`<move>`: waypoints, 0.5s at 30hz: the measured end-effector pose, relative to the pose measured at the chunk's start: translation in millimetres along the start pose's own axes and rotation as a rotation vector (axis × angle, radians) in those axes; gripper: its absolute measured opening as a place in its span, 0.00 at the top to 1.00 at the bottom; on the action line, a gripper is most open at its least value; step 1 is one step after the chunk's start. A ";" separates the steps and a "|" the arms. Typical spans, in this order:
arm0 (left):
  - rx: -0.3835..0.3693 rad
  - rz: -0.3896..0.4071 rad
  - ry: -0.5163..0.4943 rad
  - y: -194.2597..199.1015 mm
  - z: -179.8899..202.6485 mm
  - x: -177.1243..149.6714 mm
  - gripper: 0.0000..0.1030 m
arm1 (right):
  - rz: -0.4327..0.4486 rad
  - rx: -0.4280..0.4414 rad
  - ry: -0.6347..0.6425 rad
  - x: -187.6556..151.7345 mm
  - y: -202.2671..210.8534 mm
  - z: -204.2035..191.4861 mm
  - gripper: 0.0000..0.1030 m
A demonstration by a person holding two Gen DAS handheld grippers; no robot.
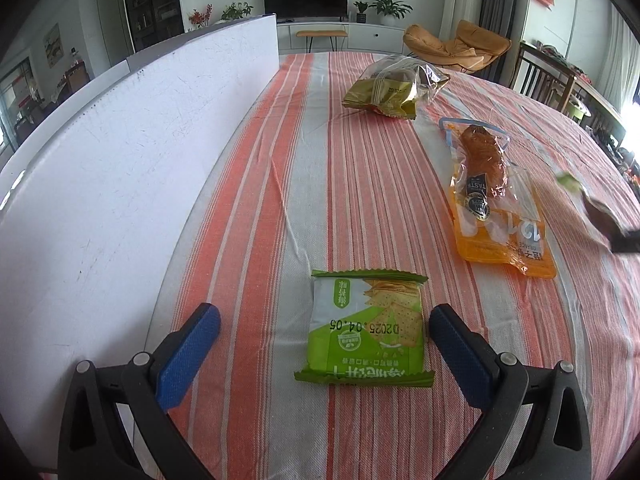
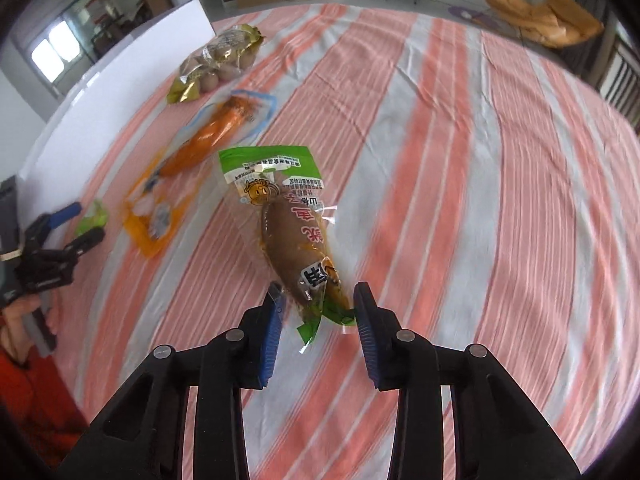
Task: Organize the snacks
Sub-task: 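Grasp the brown sausage pack with green label with the right gripper and lift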
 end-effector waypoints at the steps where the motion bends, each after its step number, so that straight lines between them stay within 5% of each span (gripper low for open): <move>1: 0.000 0.000 0.000 0.0 0.2 0.0 0.00 | 0.009 0.055 -0.039 -10.3 6.4 -0.5 0.68; 7: 0.000 0.000 0.000 -0.1 0.3 0.0 0.00 | 0.070 0.387 -0.334 -55.6 32.1 2.0 0.73; 12: 0.000 0.000 0.000 -0.3 0.1 0.0 0.00 | 0.194 0.296 -0.554 -69.0 49.4 58.6 0.78; 15: 0.000 0.000 0.000 -0.5 0.1 -0.1 0.00 | 0.245 0.183 -0.523 -67.6 64.7 68.9 0.74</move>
Point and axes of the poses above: each gripper's, at about its wrist camera, not at the fingertips, and y roughly against the way its jaws point, z to its right, x to its top, the point moved 5 cm from there along -y, roughly the way its jaws point, and after that the axes turned 10 degrees about x, right-handed, at the moved point
